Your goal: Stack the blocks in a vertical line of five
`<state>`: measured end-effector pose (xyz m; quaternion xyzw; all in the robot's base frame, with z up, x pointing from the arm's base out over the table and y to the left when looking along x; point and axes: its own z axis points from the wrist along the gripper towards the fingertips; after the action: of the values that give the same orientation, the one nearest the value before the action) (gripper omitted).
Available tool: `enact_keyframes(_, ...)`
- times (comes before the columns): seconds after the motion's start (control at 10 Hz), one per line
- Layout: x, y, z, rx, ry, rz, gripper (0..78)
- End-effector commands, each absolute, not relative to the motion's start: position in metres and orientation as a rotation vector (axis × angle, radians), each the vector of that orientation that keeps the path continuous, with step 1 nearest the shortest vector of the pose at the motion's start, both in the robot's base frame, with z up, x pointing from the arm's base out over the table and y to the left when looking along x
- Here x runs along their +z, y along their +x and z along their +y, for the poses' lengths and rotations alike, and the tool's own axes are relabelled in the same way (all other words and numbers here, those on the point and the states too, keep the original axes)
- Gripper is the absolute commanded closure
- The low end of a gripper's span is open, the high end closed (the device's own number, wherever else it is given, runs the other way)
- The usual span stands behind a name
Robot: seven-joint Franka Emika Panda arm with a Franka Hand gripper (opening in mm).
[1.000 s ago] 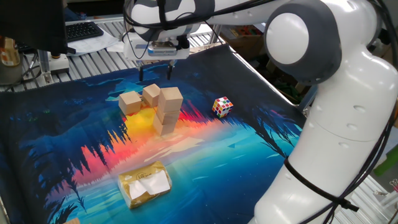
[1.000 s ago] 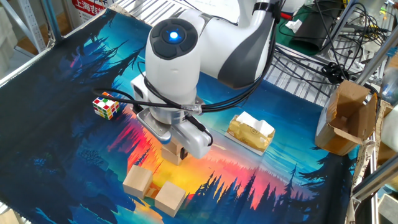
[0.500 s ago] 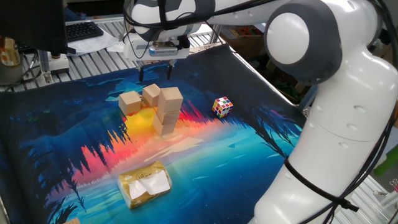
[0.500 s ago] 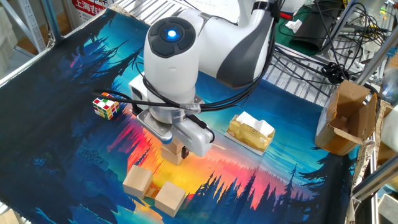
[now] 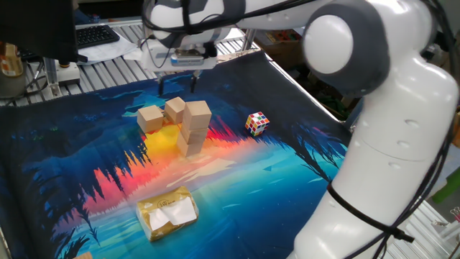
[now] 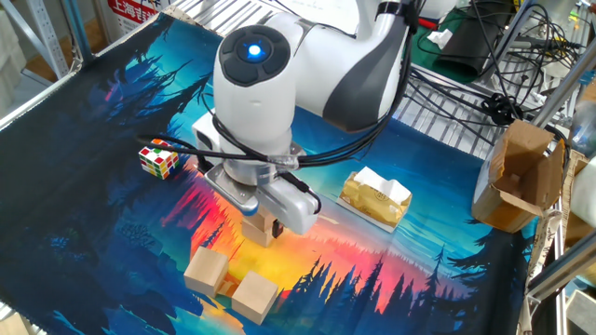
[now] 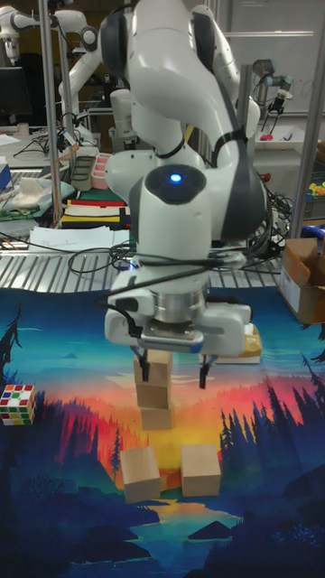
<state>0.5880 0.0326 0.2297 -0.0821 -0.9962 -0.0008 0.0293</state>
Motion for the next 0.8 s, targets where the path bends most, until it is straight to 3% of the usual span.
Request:
enact_keyframes(0.1,0.195,0.618,0.073,-0.011,-0.278,-3.089,0.1)
enact_keyframes(0.8,0.170,0.638,0.090,-0.002,-0.233,-3.099,0.1)
